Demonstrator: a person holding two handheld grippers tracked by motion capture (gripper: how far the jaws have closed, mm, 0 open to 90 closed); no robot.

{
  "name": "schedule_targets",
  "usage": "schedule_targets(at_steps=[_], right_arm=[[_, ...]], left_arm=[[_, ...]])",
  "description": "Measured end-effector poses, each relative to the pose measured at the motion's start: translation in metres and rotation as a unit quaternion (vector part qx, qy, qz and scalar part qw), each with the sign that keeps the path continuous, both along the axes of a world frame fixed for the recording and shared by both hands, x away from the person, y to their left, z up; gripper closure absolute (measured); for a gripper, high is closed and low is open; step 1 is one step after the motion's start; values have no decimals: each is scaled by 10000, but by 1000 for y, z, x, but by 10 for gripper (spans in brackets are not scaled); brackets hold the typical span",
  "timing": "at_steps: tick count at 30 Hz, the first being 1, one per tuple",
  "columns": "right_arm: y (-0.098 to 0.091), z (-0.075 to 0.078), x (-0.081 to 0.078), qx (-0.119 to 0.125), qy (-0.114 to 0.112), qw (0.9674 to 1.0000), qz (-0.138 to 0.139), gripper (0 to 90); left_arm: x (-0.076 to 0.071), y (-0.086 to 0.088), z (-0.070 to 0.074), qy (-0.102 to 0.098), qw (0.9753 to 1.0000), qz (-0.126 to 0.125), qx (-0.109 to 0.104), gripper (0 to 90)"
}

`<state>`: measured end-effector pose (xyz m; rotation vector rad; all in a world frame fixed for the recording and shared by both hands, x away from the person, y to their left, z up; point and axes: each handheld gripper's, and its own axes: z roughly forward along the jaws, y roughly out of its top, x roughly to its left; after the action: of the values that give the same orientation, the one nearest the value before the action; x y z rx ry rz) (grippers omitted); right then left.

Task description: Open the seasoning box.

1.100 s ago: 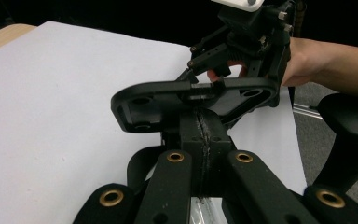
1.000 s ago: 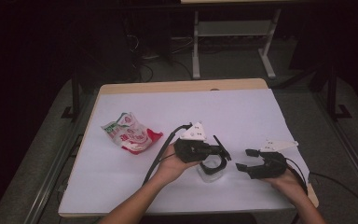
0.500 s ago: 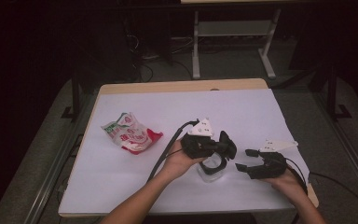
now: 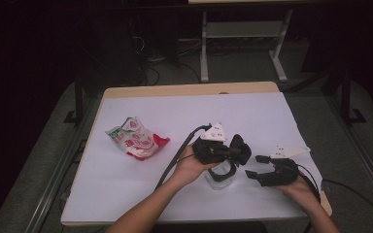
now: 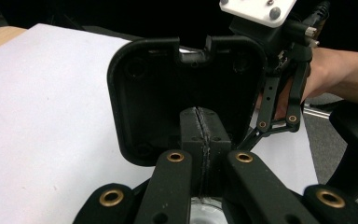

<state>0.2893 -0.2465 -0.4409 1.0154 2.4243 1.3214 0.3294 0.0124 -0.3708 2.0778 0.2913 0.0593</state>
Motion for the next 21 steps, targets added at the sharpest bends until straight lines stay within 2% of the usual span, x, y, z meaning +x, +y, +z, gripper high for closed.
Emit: schedule_targets(at_steps=[11,14,21], right_arm=[[0,0,0,-2,14,10000,2,258],[0,-1,0,0,24,10000,10,258],[0,-1,0,7,25,10000,0,258]], left_arm=[[1,4,3,140,9999,-5,7,884],[1,8,5,259,9997,-44,7,842],[-3,23,10,319,9995,2,35,696]])
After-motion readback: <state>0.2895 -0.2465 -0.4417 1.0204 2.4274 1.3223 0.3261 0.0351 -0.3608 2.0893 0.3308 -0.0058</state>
